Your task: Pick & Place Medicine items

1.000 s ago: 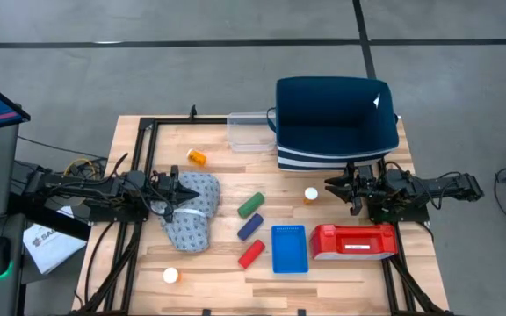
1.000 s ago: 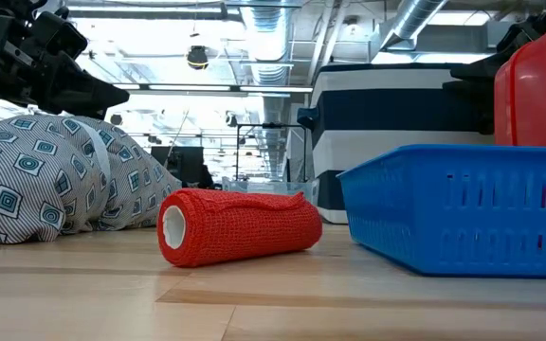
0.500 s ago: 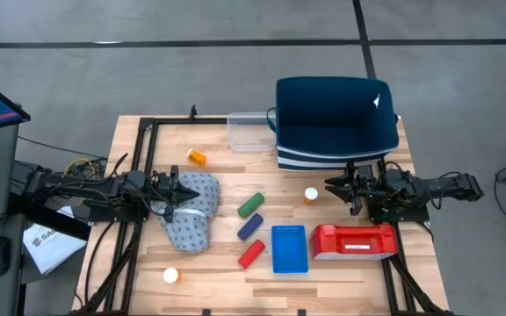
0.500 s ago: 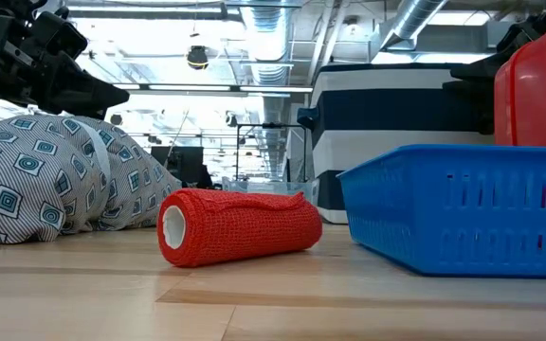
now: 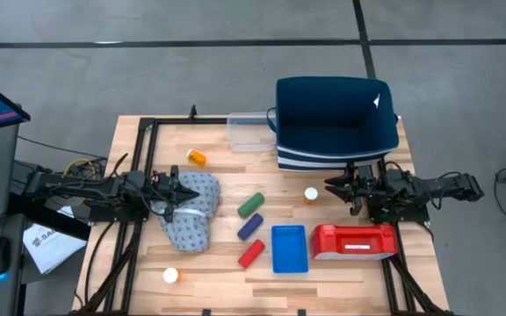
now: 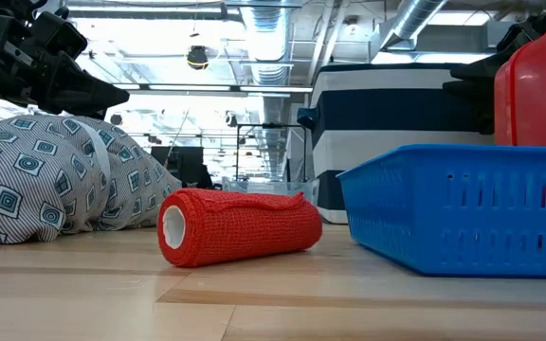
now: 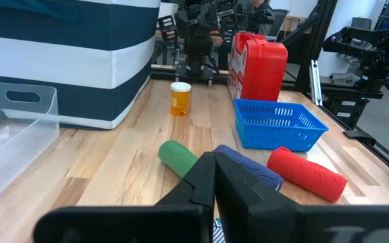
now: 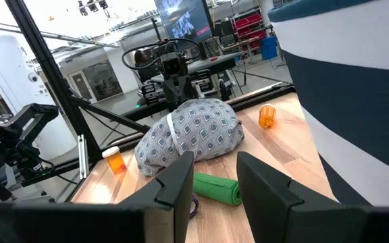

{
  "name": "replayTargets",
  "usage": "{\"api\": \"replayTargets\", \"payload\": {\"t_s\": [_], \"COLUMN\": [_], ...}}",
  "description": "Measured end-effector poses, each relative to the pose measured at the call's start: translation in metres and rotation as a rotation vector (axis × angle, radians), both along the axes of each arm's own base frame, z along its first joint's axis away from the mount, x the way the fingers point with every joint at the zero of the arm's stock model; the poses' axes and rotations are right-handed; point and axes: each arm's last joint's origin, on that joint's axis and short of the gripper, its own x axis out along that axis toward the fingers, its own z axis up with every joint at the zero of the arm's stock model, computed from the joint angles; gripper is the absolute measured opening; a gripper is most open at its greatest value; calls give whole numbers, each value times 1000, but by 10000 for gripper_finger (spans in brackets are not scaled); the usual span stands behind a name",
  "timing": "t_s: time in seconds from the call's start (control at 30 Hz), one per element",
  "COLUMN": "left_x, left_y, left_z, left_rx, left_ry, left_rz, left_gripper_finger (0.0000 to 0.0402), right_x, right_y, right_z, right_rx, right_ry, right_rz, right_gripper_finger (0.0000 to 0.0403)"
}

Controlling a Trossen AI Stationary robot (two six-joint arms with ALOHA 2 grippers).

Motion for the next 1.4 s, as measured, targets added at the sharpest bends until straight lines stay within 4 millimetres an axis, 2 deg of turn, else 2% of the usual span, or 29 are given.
{"api": "replayTargets", "payload": {"t_s": [0.93,1.13,1.4], "left_x": [0,0,-5], "left_y": [0,0,0], "left_z": [2,20,44], "left_rx": [-25,-268,-337], "left_ry": [-22,-212,-469], "left_rz": [11,12,-40], "left_gripper_finger": [1,1,1], "right_x": [0,0,0], "right_y": [0,0,-1], "right_z": [0,0,0], "right_rx": [0,0,-15], "right_ry": [0,0,0], "right_rz": [0,0,-34], "right_gripper_finger": [111,111,111]}}
